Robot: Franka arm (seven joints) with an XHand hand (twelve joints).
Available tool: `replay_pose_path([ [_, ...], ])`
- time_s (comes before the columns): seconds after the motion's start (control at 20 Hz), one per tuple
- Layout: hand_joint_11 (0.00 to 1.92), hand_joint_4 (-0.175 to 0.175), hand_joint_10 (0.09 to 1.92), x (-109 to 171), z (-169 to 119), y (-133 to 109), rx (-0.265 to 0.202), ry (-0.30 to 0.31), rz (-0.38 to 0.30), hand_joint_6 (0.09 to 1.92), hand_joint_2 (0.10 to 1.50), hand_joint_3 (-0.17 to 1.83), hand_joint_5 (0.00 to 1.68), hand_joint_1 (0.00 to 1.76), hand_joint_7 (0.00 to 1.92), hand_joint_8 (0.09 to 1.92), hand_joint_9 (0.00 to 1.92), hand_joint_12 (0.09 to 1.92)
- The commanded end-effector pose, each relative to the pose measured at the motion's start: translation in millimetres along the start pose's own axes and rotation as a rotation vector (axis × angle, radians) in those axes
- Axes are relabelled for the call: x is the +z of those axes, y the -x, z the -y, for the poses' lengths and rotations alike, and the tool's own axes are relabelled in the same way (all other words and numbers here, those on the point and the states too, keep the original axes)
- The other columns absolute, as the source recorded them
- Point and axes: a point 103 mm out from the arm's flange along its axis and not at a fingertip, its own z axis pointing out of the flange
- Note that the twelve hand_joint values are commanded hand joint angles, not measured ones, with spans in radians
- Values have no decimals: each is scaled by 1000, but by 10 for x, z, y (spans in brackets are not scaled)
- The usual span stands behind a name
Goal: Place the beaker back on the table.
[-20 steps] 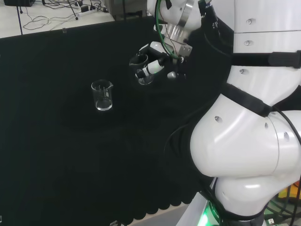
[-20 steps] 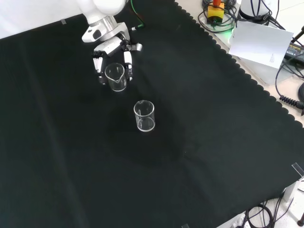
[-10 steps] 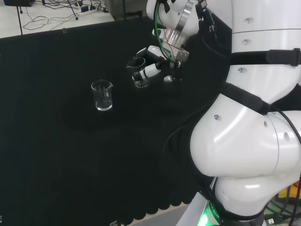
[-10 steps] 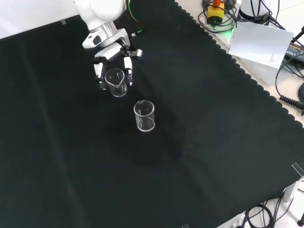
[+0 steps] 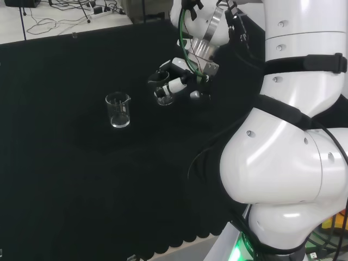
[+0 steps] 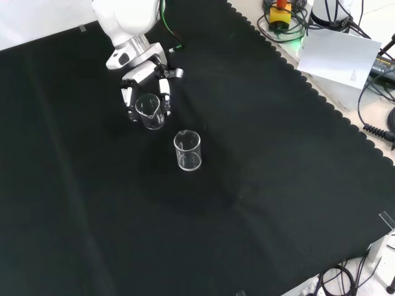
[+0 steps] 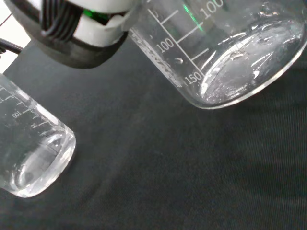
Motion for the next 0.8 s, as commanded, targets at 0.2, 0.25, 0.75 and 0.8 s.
replay_pose_path([
  [0.2, 1152, -175, 765, 165, -128, -147, 23, -7, 14, 847, 1129, -175, 1091, 1282, 1143, 835, 1260, 802],
  [0.25, 1151, -175, 763, 224, -174, -166, 27, -12, 25, 847, 1129, -175, 1091, 1282, 1143, 835, 1259, 802],
  [0.75, 1133, -175, 682, 67, 19, 36, 17, 17, -5, 783, 1113, -175, 1127, 1287, 1180, 763, 1269, 832],
  [0.8, 1119, -175, 661, 30, 56, 89, 18, 15, -2, 777, 1113, -175, 1130, 1287, 1181, 756, 1261, 846],
])
